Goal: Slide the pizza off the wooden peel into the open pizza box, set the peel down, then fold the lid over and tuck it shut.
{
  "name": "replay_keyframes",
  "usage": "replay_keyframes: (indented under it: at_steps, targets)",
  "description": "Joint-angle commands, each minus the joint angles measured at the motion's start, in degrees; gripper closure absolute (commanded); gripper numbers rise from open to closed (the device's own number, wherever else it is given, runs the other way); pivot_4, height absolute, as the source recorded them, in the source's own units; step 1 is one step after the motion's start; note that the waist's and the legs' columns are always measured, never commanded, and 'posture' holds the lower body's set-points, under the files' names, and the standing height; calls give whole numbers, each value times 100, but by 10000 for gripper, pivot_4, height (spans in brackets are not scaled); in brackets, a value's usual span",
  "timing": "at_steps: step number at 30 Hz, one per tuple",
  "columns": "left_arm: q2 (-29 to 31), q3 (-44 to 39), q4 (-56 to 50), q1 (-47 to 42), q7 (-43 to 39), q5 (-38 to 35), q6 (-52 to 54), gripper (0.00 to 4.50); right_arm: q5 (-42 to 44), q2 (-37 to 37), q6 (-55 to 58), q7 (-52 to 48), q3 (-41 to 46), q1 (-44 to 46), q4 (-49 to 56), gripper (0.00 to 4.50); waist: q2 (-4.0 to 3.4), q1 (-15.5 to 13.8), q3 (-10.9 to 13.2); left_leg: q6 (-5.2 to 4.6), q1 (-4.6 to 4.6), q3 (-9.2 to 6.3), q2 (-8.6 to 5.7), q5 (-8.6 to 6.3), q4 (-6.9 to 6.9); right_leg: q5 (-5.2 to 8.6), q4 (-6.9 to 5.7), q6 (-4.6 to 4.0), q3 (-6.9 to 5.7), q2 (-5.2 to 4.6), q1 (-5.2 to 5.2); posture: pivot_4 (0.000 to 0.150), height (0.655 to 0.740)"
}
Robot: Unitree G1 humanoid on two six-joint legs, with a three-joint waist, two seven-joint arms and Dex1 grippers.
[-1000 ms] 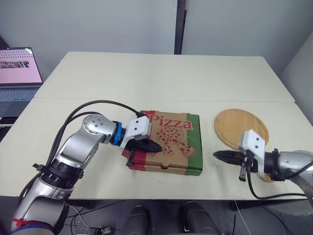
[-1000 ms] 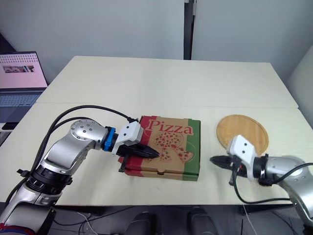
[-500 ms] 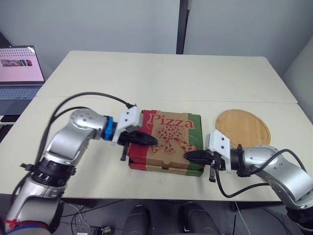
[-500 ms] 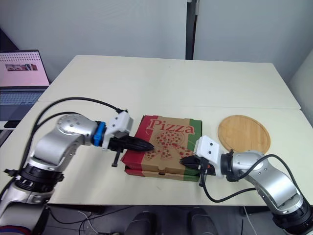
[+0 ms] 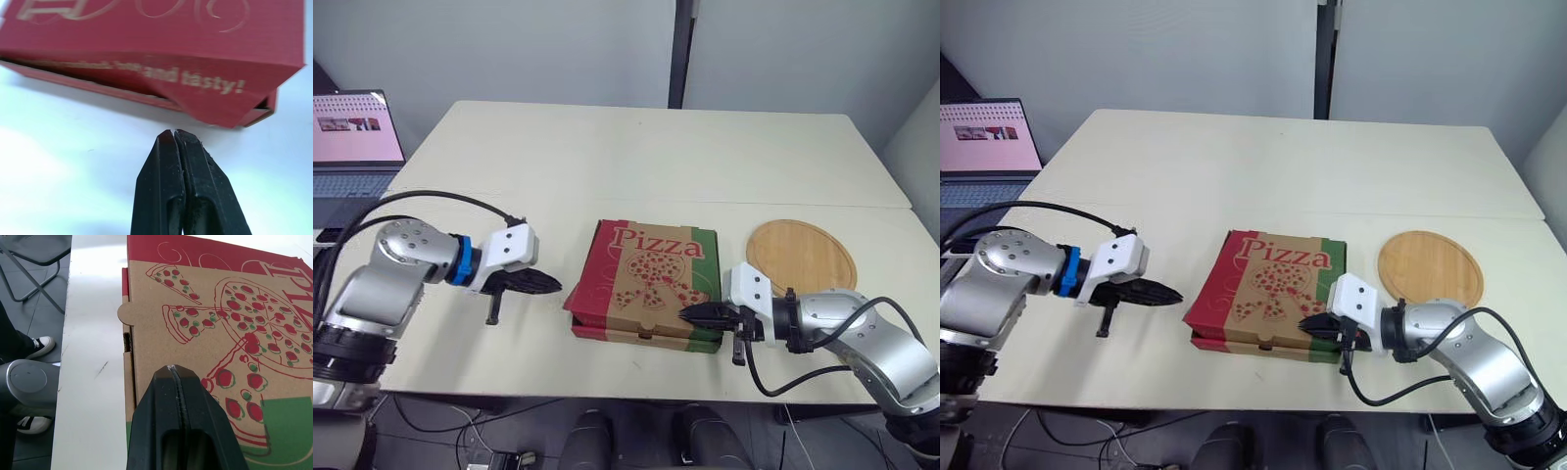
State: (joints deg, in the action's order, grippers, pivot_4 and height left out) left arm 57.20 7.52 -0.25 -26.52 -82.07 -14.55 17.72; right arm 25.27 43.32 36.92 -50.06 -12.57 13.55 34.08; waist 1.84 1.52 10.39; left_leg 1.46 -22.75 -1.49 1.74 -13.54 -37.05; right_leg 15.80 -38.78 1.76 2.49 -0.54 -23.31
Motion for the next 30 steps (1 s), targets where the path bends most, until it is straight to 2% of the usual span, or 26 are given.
replay_keyframes:
  at_steps: [1,13,21,26,30]
  targets:
    - [-34,45,-307,10,-2,-3,16,45000,-13,10,-52,-52,42,80,77,44801,0,8,0,0,0,1,0,0,0,0,0,0,0,0,0,1500,7316]
    - [-451,95,-845,-24,231,-159,469,45000,-6,-21,-57,-51,42,163,61,44801,0,18,0,0,4,0,0,0,1,0,-5,0,2,3,0,1500,7316]
    - [16,-182,-295,43,144,-7,198,45000,-66,-38,-118,-46,-33,69,39,44801,0,28,0,0,7,0,1,0,2,0,-5,0,2,3,-1,1500,7316]
    - [39,-494,-506,-175,160,-432,698,45000,-146,-24,-166,-93,-70,34,5,44801,0,23,0,0,4,0,2,0,1,1,-5,0,1,4,-2,1500,7316]
    - [-151,-355,-884,-240,312,-499,908,45000,-223,16,-227,-181,-112,40,-54,44801,0,23,0,0,3,1,1,0,1,1,-4,0,2,3,-2,1500,7316]
